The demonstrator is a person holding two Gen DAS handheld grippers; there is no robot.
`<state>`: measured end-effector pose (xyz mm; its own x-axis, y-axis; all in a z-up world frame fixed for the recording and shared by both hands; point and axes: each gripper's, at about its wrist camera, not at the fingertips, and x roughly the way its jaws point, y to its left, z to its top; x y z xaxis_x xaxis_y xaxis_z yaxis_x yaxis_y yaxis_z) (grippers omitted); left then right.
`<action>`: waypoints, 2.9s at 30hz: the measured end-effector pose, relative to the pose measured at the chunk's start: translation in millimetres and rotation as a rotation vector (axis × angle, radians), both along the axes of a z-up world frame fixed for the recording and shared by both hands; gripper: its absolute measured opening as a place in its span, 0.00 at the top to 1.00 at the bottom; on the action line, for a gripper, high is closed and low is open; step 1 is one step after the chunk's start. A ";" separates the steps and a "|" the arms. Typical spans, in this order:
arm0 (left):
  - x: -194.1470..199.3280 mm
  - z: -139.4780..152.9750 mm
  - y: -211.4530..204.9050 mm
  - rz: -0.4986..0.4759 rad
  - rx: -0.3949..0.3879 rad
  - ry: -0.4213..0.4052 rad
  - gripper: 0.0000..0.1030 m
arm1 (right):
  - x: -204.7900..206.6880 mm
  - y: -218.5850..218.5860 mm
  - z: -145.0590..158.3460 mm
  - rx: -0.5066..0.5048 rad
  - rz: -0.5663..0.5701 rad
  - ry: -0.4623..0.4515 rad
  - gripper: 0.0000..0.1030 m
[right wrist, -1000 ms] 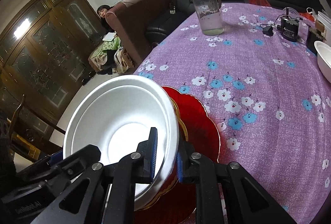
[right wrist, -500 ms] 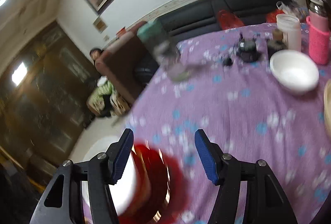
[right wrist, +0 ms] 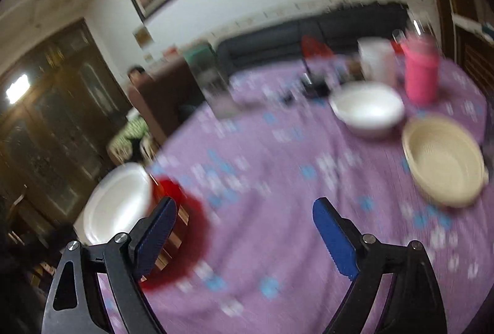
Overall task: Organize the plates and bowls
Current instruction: 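Open both grippers and pull them back from the stack, then move both grippers to the rim of the beige plastic bowl, then close both grippers on the beige bowl rim and lift it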
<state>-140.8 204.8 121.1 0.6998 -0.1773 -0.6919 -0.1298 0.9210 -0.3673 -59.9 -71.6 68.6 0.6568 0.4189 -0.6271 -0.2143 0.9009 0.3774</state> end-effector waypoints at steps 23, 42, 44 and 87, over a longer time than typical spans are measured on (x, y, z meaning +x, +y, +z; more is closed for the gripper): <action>34.4 -27.5 -106.4 -0.191 0.093 0.094 0.22 | -11.3 -79.9 7.7 -0.035 -0.119 -0.098 0.10; 89.2 -35.9 -181.1 -0.291 0.141 0.190 0.22 | 32.3 -172.0 39.0 0.018 -0.277 -0.168 0.10; 94.8 -44.4 -185.4 -0.298 0.135 0.216 0.22 | 33.0 -190.0 33.4 0.040 -0.304 -0.145 0.10; 197.9 -108.6 -232.9 -0.348 0.095 0.246 0.89 | 77.7 -179.6 -75.1 0.129 -0.124 0.215 0.81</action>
